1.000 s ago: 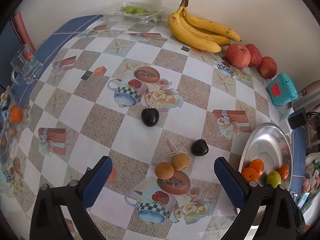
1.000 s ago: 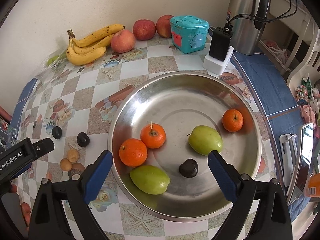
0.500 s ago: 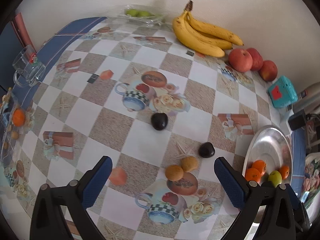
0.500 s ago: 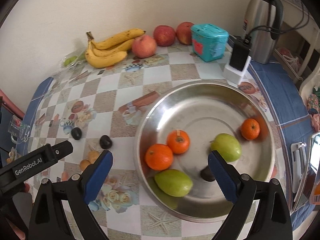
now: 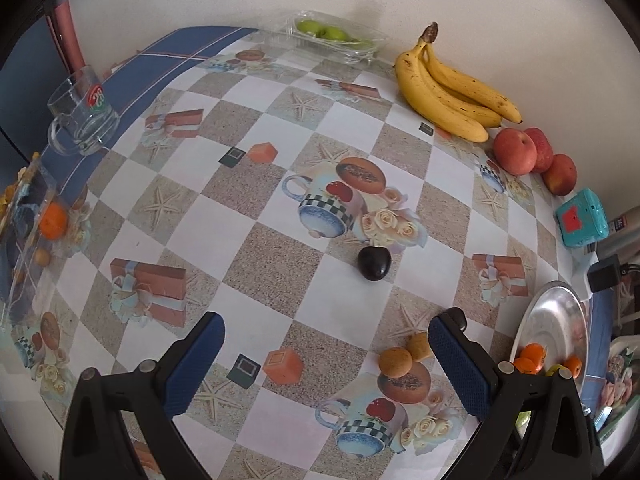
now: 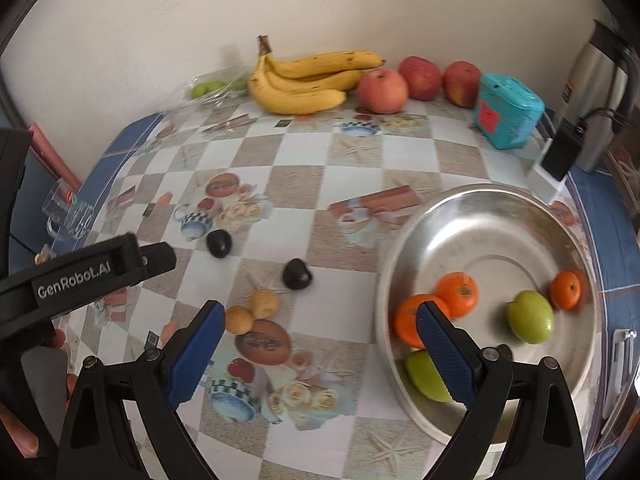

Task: Organize fruits
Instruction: 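Grasp a small tan round fruit with the left gripper while the right approaches a dark plum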

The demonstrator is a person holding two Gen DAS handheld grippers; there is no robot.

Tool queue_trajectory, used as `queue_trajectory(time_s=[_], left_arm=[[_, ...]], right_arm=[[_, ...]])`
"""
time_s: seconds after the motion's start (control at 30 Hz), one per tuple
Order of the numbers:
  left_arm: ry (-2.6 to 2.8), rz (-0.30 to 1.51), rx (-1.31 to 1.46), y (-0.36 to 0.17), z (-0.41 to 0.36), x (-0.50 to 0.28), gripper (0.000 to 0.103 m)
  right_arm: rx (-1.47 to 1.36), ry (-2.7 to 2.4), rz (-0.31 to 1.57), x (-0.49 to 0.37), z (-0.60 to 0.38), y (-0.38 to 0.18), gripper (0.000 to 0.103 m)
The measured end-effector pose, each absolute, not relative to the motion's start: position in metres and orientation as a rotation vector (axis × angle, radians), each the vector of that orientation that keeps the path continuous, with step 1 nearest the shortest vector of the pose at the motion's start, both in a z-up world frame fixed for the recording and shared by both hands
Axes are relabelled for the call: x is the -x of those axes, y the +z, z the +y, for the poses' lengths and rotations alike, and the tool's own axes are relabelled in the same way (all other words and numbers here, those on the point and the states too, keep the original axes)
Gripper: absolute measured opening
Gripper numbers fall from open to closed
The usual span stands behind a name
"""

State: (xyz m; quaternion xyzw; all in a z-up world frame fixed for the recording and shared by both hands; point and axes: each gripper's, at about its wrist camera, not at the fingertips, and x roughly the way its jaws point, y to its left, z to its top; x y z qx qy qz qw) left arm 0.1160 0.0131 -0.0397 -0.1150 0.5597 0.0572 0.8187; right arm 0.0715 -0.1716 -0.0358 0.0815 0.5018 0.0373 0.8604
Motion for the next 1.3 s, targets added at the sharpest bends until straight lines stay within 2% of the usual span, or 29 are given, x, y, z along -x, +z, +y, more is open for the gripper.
queue_trajectory(time_s=[0.3,0.8,0.87,1.0,1.3], left_arm=[[0.129,1.229,0.258,-0.052,0.016,-0.117,0.103],[0.031,1.306,0.193,-0.08,-0.01,-0.119,0.101],[0.01,1.317,0.198,-0.083,-0.014,-0.119,0.093],[-0.015,1.341,0.227,-0.091,-0.019,-0.119,0.085],[-0.086,1.363,0.22,-0.099,-0.034,-0.12,0.048]], right_arm=[[-0.155,0.084,1.114,-0.077,-0.156,-0.052,0.096],[-0.254,0.005,1.093,-0.072,-0.198,-0.048,0.096],[-0.285,-0.008,1.095,-0.072,-0.205,-0.049,0.096],[-0.306,-0.018,1.102,-0.073,-0.21,-0.05,0.096],[-0.302,-0.026,1.114,-0.073,-0.211,-0.053,0.096]])
